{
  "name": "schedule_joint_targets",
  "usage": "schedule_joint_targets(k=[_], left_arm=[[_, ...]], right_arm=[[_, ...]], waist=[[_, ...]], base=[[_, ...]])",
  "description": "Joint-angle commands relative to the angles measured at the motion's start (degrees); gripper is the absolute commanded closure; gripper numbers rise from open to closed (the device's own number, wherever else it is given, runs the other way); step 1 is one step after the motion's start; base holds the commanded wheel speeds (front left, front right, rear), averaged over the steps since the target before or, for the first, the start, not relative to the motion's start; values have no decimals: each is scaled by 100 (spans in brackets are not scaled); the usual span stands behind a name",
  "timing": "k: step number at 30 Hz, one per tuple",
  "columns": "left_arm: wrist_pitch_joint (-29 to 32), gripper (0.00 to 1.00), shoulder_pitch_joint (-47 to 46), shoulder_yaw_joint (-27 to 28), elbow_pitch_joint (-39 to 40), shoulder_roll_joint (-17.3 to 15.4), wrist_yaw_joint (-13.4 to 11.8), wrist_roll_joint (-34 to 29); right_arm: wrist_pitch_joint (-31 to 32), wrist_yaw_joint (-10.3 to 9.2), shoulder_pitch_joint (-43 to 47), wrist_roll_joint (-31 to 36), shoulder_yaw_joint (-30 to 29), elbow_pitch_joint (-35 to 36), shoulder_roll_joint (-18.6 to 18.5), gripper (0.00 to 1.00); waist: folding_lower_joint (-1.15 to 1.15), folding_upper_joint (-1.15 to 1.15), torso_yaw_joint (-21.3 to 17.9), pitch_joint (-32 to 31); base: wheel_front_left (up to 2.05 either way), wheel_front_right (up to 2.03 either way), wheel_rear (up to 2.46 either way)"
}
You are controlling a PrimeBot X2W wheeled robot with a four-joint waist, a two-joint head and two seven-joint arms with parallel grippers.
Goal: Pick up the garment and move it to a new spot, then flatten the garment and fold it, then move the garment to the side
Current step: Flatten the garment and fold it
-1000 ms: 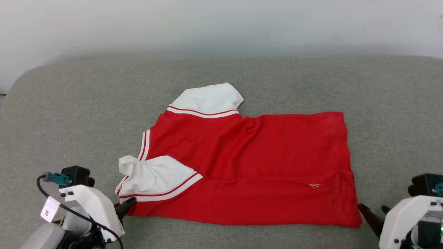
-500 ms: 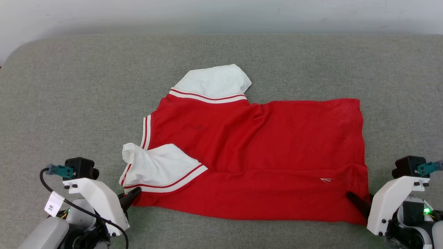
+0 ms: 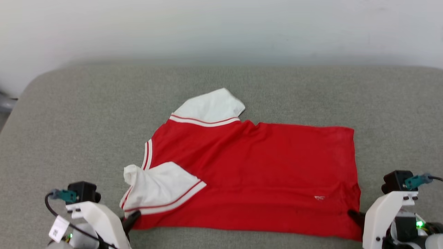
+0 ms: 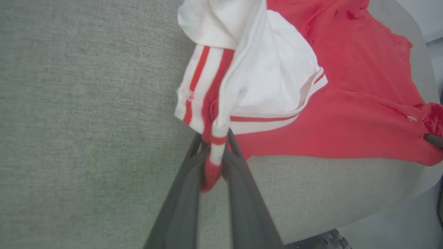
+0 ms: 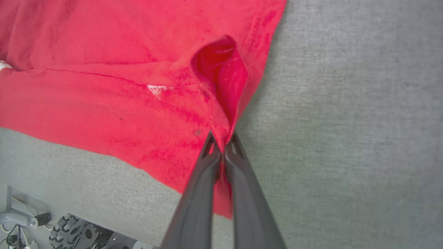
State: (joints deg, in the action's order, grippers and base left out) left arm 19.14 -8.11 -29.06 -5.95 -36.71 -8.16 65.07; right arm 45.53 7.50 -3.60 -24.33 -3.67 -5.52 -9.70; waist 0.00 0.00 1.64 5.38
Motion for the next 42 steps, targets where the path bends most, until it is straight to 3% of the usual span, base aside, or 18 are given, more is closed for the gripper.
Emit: schedule_joint_targets(k=[1,10,14,15,16,17,18,26,31,42], left_arm=[[-34,100,139,-6,28,-11,-49,0],[-54,100,1062,79,381,-220,-402,238],[-15,100,1268,34,403,-236,-423,305],[-33,100,1271,23,360,-189,-420,310],[-13,100,1258,-16,315,-118,-391,330],[-20,64,1215,-52,274,-82,-345,306],[-116,0,1041,-94,72,63,-249,256],[-679,0,600,-41,-230,225,-123,-162],[-1348,0,306,65,-154,262,-254,-651],[-2843,0,-638,81,-60,475,-339,-1874]], right_arm=[[22,-3,121,-16,14,59,-41,100],[314,-3,1030,-68,-87,709,48,100],[300,-3,1328,-39,-166,857,145,100],[268,-3,1374,-38,-190,837,184,81],[220,-3,1418,-65,-209,802,233,19],[167,-3,1444,-70,-210,768,252,0],[-99,-3,1485,-57,-223,696,319,0],[-1883,-3,1386,78,-113,809,352,0],[-2895,-4,1089,297,-54,944,402,0],[-3817,-4,514,761,-244,1449,581,0]], waist=[[0,0,-1,-263],[0,0,38,-710],[0,0,28,-720],[0,0,26,-713],[0,0,24,-707],[0,0,20,-701],[0,0,18,-690],[0,0,-70,-688],[0,0,-216,-675],[0,0,-445,-201]], base=[[0,0,0],[0,0,0],[0,0,0],[0,0,0],[0,0,0],[0,0,0],[0,0,0],[0,0,0],[0,0,0],[0,0,0]])
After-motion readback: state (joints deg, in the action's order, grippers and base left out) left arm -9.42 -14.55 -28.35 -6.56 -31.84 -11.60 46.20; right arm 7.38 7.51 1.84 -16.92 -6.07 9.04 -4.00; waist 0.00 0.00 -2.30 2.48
